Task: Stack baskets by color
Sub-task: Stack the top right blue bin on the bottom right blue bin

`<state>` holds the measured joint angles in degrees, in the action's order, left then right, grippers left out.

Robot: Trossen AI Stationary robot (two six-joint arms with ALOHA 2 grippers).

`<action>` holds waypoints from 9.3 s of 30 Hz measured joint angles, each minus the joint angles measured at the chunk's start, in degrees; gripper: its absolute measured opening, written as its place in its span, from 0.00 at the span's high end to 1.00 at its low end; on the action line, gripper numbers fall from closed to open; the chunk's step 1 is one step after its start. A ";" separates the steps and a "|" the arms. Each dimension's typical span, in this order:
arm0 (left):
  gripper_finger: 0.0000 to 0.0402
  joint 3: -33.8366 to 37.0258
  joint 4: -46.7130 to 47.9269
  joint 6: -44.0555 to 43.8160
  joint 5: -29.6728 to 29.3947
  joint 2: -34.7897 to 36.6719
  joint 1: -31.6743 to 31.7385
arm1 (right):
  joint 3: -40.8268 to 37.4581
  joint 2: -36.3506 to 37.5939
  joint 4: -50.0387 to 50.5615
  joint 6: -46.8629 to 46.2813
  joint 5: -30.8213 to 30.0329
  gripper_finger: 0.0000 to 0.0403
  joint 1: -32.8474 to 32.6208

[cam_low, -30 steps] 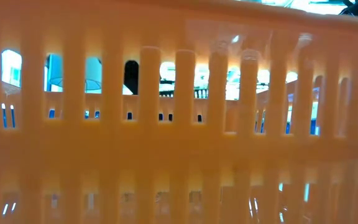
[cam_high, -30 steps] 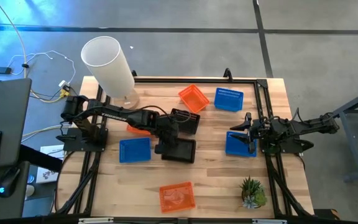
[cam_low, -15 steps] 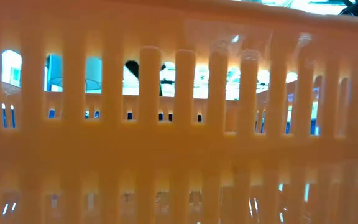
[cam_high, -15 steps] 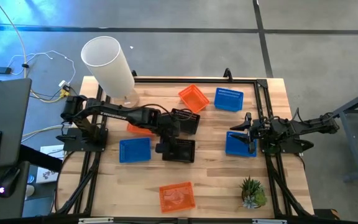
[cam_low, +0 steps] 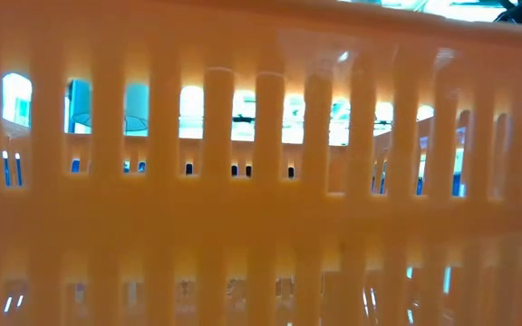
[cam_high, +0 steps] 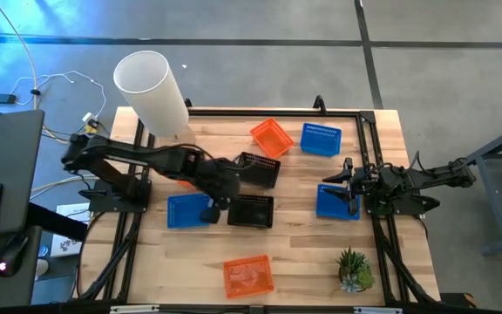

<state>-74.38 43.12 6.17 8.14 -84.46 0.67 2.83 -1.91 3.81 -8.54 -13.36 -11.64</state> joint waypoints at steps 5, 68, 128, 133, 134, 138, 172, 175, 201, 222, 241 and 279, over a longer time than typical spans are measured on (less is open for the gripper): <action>0.74 4.60 -1.05 -2.97 0.23 6.89 -0.34 | 0.00 0.04 -1.74 -9.53 0.31 0.67 0.00; 0.74 30.61 -20.66 -16.06 -0.15 18.51 -0.33 | 57.22 -68.97 54.24 3.69 3.65 0.67 41.29; 0.74 30.57 -20.25 -16.05 -0.15 18.51 -0.33 | 57.22 -90.56 55.81 5.47 -2.13 1.00 39.48; 0.74 30.57 -20.25 -16.05 -0.17 18.51 -0.33 | 57.22 -85.85 58.20 2.51 -2.80 1.00 36.53; 0.74 30.57 -20.25 -16.05 -0.15 18.51 -0.33 | 57.22 -84.83 58.82 1.65 -2.80 1.00 35.85; 0.74 30.57 -20.25 -16.06 -0.17 18.51 -0.33 | 57.22 -80.60 62.23 -1.80 -4.22 1.00 31.77; 0.74 30.57 -20.29 -16.55 -3.02 18.51 -0.33 | 57.22 -72.76 79.57 -37.17 -1.45 1.00 -14.94; 0.74 30.57 -20.29 -16.67 -3.02 18.51 -0.33 | 57.22 -72.87 79.56 -39.55 -0.51 1.00 -17.46; 0.74 30.57 -20.31 -16.71 -3.87 18.51 -0.33 | 61.29 -86.36 77.08 -38.92 2.39 1.00 -21.16; 0.74 30.57 -20.31 -16.58 -3.87 18.51 -0.33 | 61.07 -86.36 76.07 -37.68 2.18 0.97 -21.16; 0.74 30.57 -20.30 -16.69 -3.85 18.51 -0.33 | 61.00 -86.35 75.88 -40.94 1.85 0.83 -21.07; 0.74 30.57 -20.29 -16.56 -3.85 18.51 -0.33 | 60.96 -92.29 73.74 -43.96 4.87 0.99 -21.00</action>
<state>-43.81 22.83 -10.39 4.29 -65.95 0.34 63.79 -94.20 77.54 -52.50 -8.49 -32.64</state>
